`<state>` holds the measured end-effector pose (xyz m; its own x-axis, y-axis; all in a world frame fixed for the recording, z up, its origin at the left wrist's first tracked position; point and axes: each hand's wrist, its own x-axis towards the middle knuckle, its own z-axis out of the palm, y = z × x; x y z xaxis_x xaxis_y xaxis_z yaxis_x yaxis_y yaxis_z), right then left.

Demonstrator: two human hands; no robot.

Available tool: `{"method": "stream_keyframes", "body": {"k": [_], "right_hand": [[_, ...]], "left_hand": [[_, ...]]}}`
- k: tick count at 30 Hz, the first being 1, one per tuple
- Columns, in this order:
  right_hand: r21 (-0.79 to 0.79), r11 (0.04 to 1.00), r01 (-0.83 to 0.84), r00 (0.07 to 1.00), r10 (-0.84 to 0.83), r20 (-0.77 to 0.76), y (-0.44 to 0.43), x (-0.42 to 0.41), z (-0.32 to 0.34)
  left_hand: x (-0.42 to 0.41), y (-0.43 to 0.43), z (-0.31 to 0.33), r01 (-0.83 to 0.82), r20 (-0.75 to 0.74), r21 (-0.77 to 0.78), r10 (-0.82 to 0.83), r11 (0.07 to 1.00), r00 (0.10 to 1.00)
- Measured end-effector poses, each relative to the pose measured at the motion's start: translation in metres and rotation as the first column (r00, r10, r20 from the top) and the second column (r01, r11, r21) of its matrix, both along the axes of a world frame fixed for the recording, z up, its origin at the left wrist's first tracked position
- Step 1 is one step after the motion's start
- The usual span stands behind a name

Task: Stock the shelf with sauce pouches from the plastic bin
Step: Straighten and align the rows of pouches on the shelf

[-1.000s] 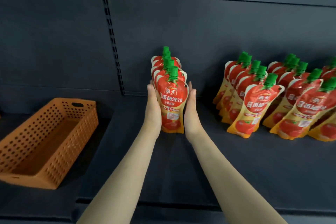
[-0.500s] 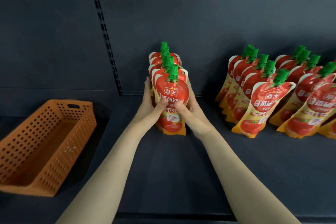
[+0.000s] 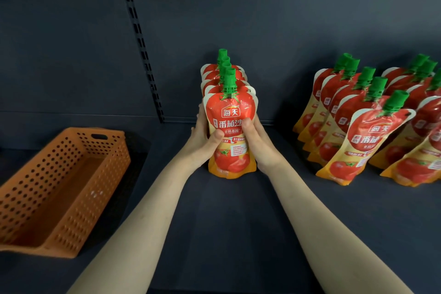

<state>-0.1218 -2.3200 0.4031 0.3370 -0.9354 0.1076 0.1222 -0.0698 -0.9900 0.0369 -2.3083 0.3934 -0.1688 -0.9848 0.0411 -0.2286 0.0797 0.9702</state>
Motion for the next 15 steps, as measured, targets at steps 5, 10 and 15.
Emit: {"method": "stream_keyframes", "body": {"k": [5, 10, 15], "right_hand": [[0.016, 1.000, 0.018, 0.999, -0.018, 0.044, 0.003, 0.007, 0.001], [-0.001, 0.997, 0.078, 0.996, -0.078, 0.040, 0.004, 0.000, 0.003], [-0.030, 0.986, 0.165, 0.986, -0.164, 0.021, 0.005, -0.021, 0.002]], "left_hand": [[-0.005, 0.002, 0.002, -0.013, -0.015, -0.022, 0.013, 1.000, 1.000], [-0.021, 0.002, 0.004, -0.027, -0.084, -0.076, 0.020, 0.997, 0.996], [-0.043, 0.000, 0.007, 0.010, -0.070, -0.093, -0.016, 0.996, 0.997]]}}
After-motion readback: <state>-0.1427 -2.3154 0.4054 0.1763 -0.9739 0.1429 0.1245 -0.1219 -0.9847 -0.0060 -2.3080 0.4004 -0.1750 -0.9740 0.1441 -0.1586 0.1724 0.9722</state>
